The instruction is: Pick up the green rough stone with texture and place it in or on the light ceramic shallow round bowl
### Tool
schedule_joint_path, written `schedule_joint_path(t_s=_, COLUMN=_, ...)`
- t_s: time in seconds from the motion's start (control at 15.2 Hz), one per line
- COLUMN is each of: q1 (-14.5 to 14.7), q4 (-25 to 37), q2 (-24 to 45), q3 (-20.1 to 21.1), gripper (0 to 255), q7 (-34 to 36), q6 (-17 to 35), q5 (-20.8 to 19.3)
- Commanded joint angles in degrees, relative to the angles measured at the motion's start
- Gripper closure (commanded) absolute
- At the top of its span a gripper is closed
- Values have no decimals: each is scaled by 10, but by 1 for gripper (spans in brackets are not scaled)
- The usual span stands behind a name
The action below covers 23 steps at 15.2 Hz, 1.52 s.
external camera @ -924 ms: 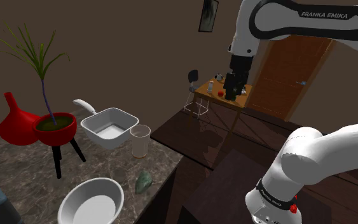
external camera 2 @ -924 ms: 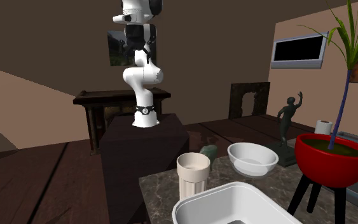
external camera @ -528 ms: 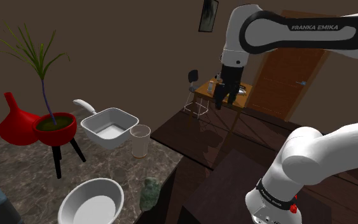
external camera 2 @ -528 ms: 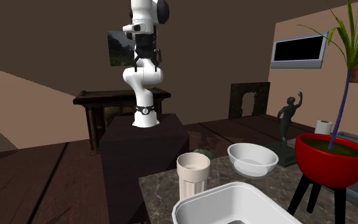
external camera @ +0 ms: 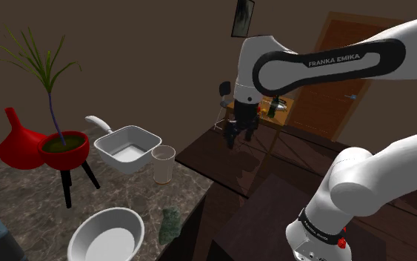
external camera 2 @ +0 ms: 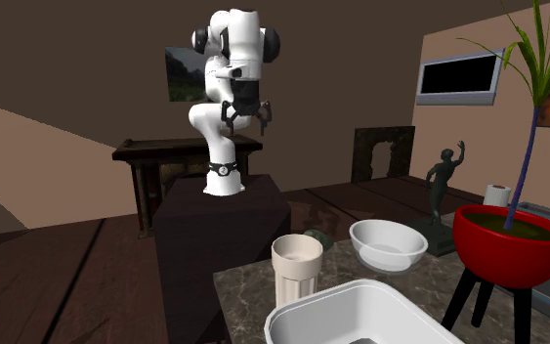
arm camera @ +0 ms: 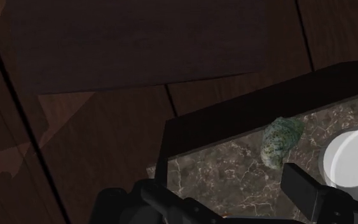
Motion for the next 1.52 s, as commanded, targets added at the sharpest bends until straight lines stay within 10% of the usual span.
schedule_joint_path(t_s=0.0, q1=5, q4=-10, q2=25, q3=20, gripper=0, q7=28, q6=40, q5=11)
schedule_joint_path(t_s=0.73, q1=9, q4=20, q2=247, q3=127, gripper=0, q7=198, q6=250, q5=-3)
schedule_joint_path(t_s=1.45, q1=54, q4=163, q2=525, q3=127, gripper=0, q7=441, q6=372, q5=-184)
